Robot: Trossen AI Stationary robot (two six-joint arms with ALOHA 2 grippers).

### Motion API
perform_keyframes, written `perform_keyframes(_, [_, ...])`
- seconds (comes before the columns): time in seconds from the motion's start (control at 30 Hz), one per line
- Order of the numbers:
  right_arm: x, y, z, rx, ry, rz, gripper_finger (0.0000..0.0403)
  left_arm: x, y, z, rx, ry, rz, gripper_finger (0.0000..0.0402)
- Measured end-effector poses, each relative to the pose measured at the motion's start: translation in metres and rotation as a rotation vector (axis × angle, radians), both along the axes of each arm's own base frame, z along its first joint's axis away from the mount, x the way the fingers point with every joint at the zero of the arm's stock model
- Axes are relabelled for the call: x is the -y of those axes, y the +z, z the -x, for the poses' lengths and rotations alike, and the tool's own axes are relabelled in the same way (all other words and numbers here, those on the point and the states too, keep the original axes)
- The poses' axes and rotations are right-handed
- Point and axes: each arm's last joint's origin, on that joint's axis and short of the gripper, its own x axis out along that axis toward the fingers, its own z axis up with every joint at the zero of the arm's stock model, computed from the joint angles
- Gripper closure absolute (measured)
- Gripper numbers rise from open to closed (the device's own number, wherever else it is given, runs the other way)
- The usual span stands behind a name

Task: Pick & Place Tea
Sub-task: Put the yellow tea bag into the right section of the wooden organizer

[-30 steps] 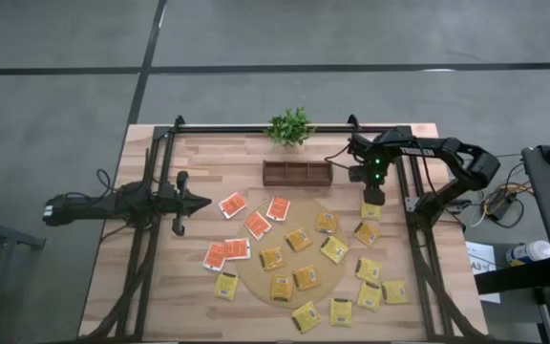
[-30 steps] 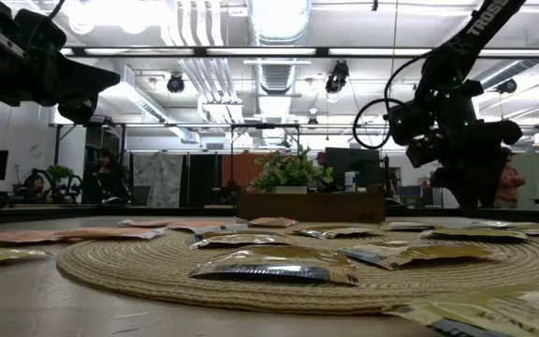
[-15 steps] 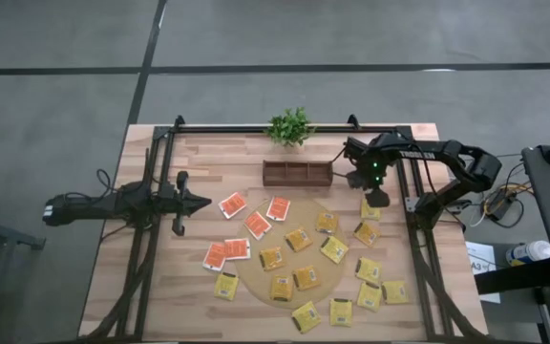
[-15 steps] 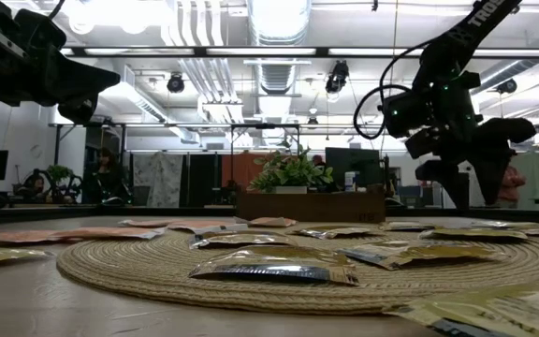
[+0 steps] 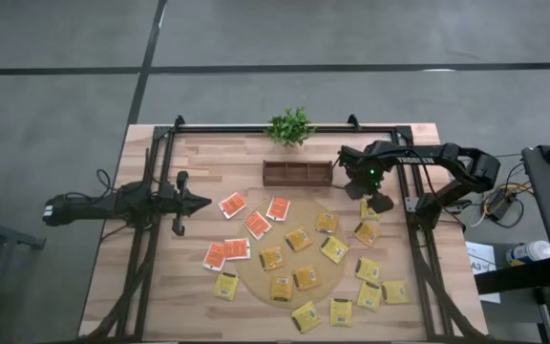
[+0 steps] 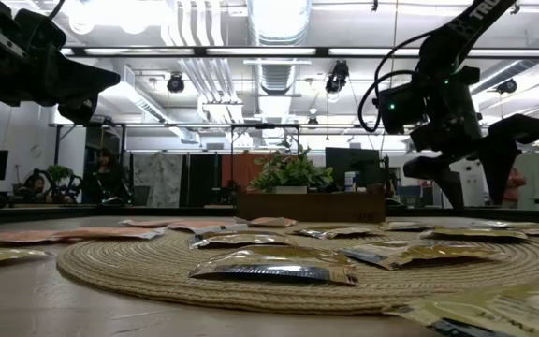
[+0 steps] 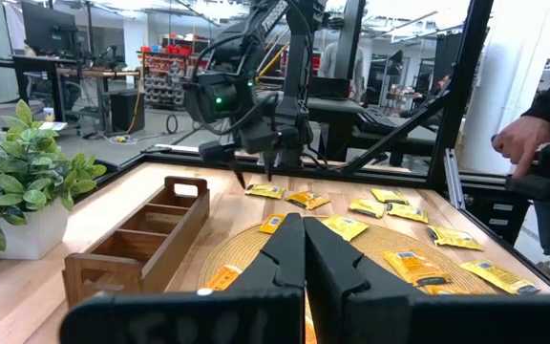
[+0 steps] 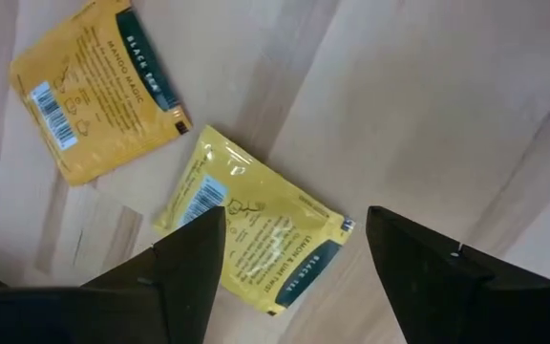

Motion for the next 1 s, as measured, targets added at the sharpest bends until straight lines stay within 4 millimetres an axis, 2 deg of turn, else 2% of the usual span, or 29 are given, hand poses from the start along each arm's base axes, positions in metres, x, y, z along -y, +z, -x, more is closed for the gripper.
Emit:
perform_keyframes(0.7, [0.005, -0.022, -0.004, -0.121, -0.100, 0.037, 0.0159, 0.000, 0.000, 0.000, 0.000, 0.000, 0.000, 0.0402])
perform_keyframes(0.83, [0.006, -0.025, -0.004, -0.130, -0.123, 0.037, 0.0180, 0.000, 0.000, 0.000, 0.000, 0.000, 0.000, 0.0402])
perform_keyframes(1.0, [0.006, -0.025, -0.004, -0.122, -0.129, 0.043, 0.0230, 0.000, 0.000, 0.000, 0.000, 0.000, 0.000, 0.0402])
